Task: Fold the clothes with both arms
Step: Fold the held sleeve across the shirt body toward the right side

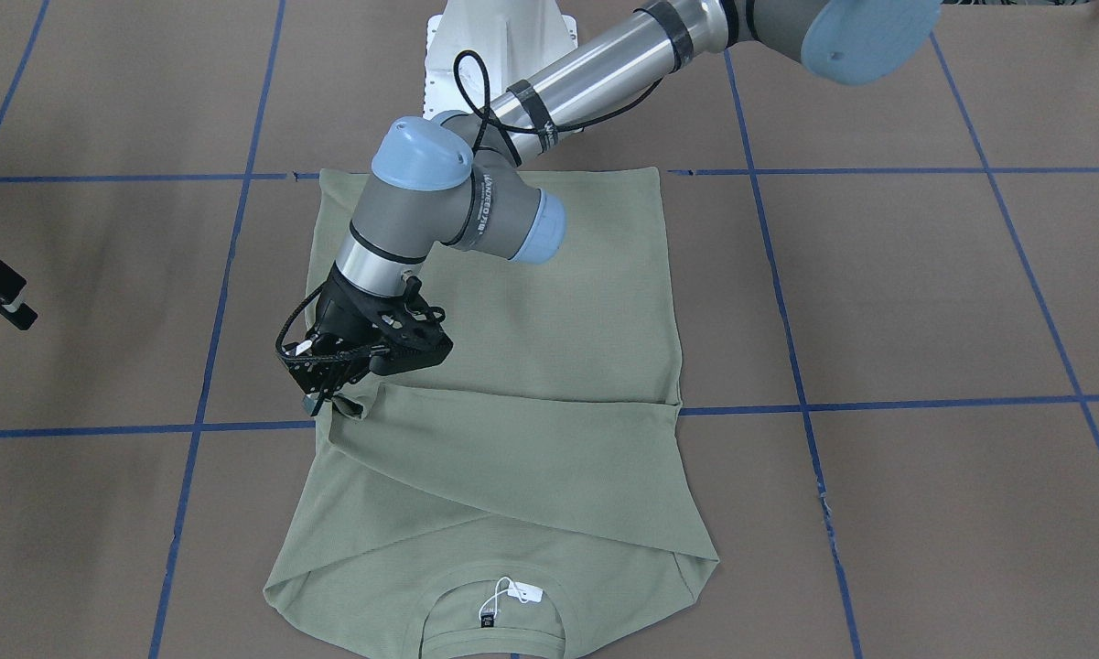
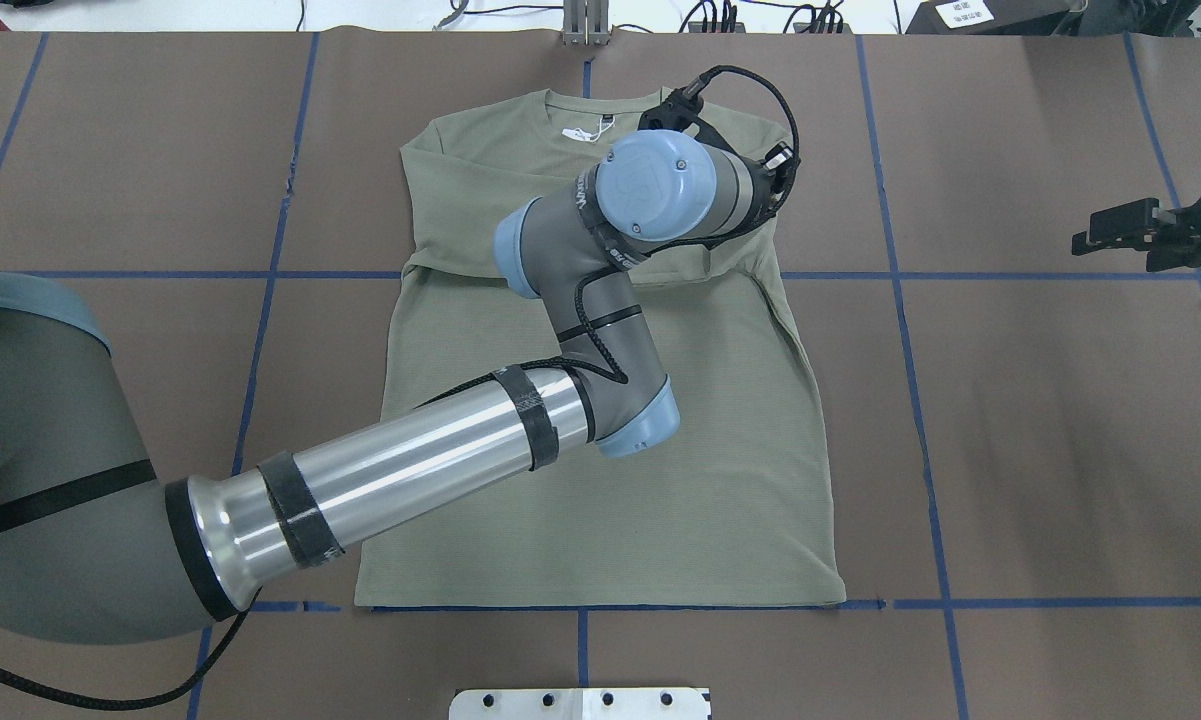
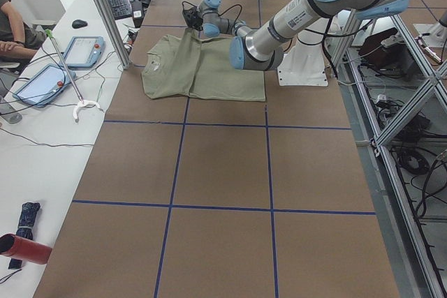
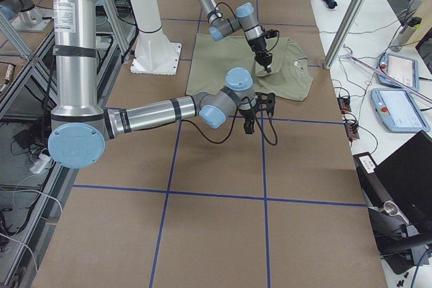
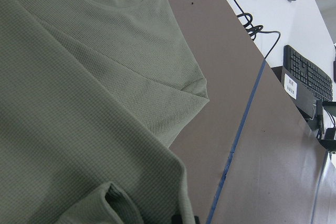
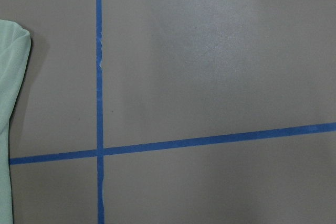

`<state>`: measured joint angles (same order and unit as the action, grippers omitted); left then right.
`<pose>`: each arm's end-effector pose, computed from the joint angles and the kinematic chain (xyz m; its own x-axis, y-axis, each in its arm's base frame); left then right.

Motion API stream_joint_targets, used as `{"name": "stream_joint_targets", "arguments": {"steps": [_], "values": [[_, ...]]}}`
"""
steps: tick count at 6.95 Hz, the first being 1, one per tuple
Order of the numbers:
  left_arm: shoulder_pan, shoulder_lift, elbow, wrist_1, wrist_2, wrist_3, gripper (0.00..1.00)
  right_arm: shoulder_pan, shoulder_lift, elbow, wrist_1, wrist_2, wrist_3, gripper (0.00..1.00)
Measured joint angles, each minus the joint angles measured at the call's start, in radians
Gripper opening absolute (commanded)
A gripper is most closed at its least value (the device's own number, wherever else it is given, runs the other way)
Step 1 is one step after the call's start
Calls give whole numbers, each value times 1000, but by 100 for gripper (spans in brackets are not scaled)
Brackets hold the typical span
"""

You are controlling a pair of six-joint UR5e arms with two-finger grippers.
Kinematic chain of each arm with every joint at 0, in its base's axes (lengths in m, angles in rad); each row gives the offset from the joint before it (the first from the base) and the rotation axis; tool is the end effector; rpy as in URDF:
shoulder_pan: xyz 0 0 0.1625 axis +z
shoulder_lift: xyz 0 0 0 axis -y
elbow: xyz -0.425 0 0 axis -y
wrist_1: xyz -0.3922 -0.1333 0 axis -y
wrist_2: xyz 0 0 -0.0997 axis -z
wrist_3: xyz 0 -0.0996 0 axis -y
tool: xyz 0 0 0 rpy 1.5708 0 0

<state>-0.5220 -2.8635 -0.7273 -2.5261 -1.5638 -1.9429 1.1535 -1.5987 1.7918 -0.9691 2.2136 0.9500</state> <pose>0.6931 -0.5533 0.0270 -0.0498 -0.3908 -0.9191 0.5222 0.7743 -0.3575 -0.1353 -0.4867 0.4968 0.5557 0.1046 0.8248 -0.2890 0.9545 0.0736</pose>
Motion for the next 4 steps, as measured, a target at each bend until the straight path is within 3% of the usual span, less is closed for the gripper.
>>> {"name": "stream_joint_targets", "arguments": {"steps": [1,2,4], "values": [[7,-15,25,-12,13,-1,15,0,0,1,2,1,0,100],[17,-25,42,-22,24,-2,48,0,0,0,2,1,0,100],[28,-28,52,-37,34,6,77,-1,2,-2,2,-1,1,100]]}}
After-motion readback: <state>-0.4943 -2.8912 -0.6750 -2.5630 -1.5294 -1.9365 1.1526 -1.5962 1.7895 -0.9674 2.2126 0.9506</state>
